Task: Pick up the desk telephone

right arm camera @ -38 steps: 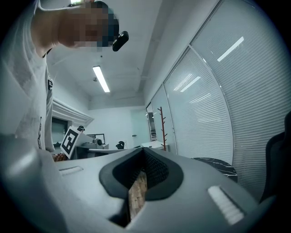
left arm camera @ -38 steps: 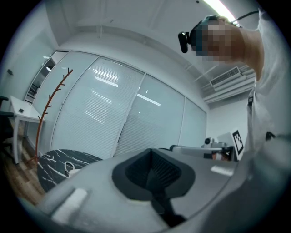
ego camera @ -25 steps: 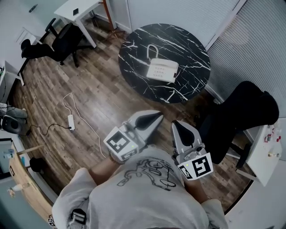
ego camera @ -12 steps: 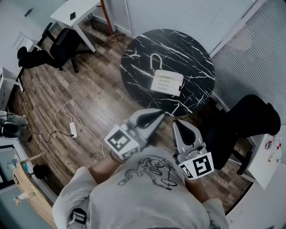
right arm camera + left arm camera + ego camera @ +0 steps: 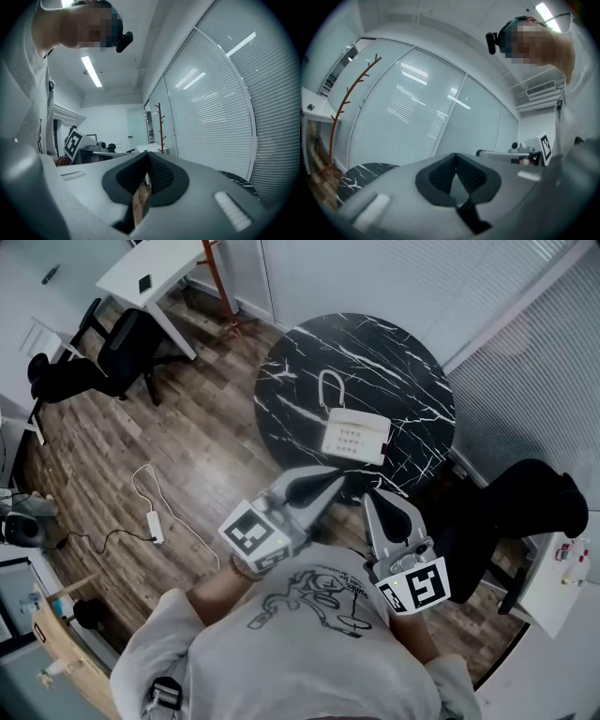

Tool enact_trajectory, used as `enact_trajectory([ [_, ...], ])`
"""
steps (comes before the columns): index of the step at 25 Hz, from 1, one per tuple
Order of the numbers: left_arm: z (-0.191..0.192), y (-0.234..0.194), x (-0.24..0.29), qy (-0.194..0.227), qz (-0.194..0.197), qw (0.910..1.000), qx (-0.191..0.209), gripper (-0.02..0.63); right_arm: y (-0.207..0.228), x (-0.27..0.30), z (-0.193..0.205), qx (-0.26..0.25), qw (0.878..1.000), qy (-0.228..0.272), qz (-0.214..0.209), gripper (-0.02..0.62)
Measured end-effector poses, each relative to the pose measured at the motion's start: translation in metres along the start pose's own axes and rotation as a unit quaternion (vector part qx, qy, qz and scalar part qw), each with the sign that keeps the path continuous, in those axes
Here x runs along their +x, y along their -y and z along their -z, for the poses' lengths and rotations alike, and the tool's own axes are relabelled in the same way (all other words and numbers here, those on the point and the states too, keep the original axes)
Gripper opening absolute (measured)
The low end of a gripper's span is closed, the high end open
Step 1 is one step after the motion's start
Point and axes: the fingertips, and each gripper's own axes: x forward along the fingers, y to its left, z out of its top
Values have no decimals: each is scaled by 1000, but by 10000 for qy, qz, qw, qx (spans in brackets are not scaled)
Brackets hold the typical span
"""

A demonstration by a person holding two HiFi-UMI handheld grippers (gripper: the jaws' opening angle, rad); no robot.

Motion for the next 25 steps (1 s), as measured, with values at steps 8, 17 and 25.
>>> enact_trajectory([
  [8,-3,-33,7,-28,5,9999,-117,2,14,31,5,60,9999,-116,20,5],
  [17,2,-49,22,-93,-13,9997,-222,2,33,43,6,97,9999,-140,5,5],
  [25,5,-52,39,-116,-54,9997,-229,2,48,43,10,129,9997,-166,-98,5],
])
